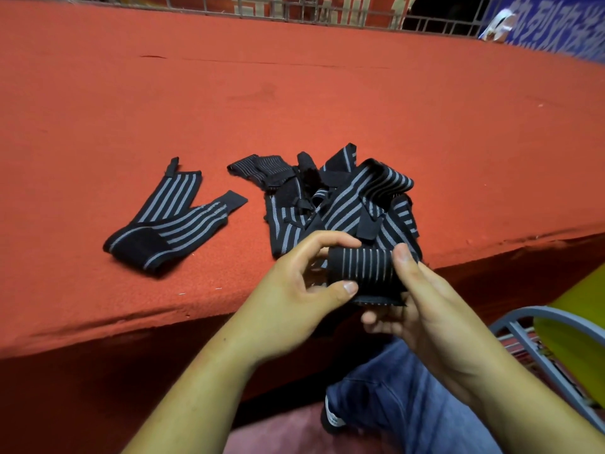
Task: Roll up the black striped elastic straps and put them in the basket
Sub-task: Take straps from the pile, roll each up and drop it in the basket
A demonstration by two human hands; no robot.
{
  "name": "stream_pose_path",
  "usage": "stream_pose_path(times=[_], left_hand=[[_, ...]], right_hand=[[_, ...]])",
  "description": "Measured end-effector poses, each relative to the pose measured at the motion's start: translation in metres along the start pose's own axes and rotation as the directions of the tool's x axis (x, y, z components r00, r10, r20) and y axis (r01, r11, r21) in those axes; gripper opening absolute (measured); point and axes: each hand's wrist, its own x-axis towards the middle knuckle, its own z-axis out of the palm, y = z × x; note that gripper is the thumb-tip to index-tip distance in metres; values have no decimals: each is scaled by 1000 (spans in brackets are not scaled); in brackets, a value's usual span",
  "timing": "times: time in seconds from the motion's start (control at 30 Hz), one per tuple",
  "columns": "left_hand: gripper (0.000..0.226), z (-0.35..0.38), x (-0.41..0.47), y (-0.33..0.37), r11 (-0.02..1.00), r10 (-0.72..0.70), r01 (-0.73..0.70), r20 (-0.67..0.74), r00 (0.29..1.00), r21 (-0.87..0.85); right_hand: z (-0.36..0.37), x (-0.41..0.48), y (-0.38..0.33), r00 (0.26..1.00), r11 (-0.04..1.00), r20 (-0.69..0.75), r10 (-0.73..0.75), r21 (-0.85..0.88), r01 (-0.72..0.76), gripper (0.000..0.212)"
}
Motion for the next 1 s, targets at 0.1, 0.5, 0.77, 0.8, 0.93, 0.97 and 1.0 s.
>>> stream_pose_path(times=[0.1,0.5,0.77,0.8,0.93,0.97,1.0], left_hand=[[46,-1,0,1,1000,6,-6,3,1000,23],[27,7,-2,6,997,-72,72,-72,995,-3],[31,26,1,14,992,-64,77,-122,990,103],[31,27,-1,16,990,-65,81,-135,989,115],[32,46,1,29,979,-78,96,-103,992,178],[32,51,3,33,969,-71,91,-92,993,229],[31,57,5,39,956,-64,84,-81,995,283]], right_hand=[[2,0,-1,1000,999,-7,14,42,-14,48],[-13,-2,3,998,999,-36,-52,-19,51,40],[-29,-10,-2,995,995,-4,-102,11,102,36],[-30,-10,-2,993,992,-15,-121,-23,121,33],[-47,-16,-9,983,981,-46,-180,-88,175,21],[-52,-18,-11,980,977,-50,-192,-99,187,21],[-58,-22,-14,977,975,-54,-204,-103,198,22]])
